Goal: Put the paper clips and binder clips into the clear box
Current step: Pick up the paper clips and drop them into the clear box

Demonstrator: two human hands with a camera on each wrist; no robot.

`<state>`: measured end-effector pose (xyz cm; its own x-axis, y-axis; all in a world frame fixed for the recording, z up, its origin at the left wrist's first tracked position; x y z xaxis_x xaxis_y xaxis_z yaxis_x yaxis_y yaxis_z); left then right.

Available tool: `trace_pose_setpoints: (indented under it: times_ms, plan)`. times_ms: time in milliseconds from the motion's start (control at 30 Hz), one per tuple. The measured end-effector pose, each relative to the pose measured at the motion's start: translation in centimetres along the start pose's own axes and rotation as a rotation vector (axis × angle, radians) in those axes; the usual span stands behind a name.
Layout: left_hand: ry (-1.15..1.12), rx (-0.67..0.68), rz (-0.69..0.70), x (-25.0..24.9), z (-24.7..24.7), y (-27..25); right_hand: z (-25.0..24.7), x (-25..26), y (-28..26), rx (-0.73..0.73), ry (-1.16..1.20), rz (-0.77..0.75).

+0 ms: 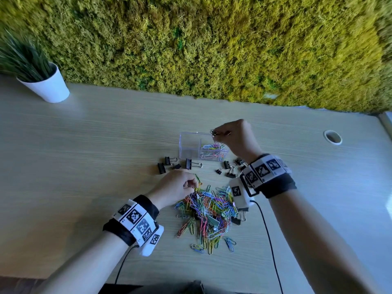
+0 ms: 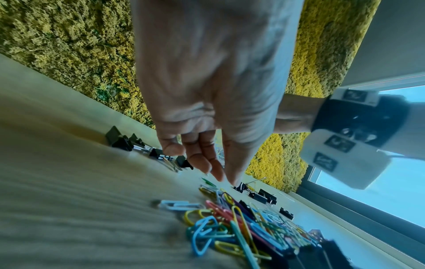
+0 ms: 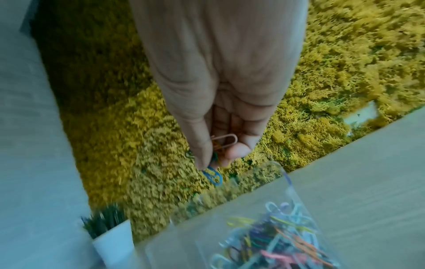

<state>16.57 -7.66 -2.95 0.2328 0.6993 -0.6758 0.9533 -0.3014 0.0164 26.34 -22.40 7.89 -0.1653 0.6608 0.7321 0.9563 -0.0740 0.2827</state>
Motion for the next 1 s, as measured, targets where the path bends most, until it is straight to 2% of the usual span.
trace_pose_setpoints:
  times_ms: [133, 200, 300, 333, 433, 600, 733, 900, 1000]
  plan:
    - [-0.009, 0.041, -0.021, -0.3, 0.3, -0.3, 1.5, 0.3, -0.6, 0.048, -0.104, -0.113]
    - [0.011, 0.09, 0.015, -0.3, 0.8, -0.5, 0.9, 0.2, -1.4, 0.021, -0.094, -0.158]
    - [0.045, 0.117, 0.039, 0.1, 1.4, -0.7, -0.9, -1.4, -3.6, -0.06, -0.083, -0.153]
    - [0.043, 0.106, 0.03, 0.3, 1.4, -0.7, -1.1, -2.5, -4.5, -0.044, -0.114, -0.13]
    - [0.03, 0.053, 0.036, 0.3, 1.0, -0.6, -0.5, -5.4, -8.0, 0.128, -0.221, -0.09]
    - [0.075, 0.022, 0.076, 0.1, 0.5, -0.6, 1.0, -7.6, -12.3, 0.319, -0.353, -0.051]
    - [0.081, 0.01, 0.103, -0.3, 0.8, -0.4, 2.8, -5.2, -14.1, 0.4, -0.219, -0.143]
    - [0.146, -0.024, 0.128, -0.9, 1.0, -0.1, 2.4, -5.1, -13.0, 0.282, -0.178, -0.124]
    - [0.213, -0.025, 0.148, -1.3, 1.4, -0.1, 2.7, -4.7, -12.9, 0.285, -0.196, -0.151]
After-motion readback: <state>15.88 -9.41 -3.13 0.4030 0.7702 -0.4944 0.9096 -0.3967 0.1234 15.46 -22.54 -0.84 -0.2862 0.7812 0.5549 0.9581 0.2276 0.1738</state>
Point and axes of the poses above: each hand's wrist, its own y-axis towards the middle knuckle, its own z-axis out of the palm, x = y × z, the point moved 9 cm from there along y, towards the middle knuckle, and after that the axes turned 15 degrees about -x, right-handed, at the moved point
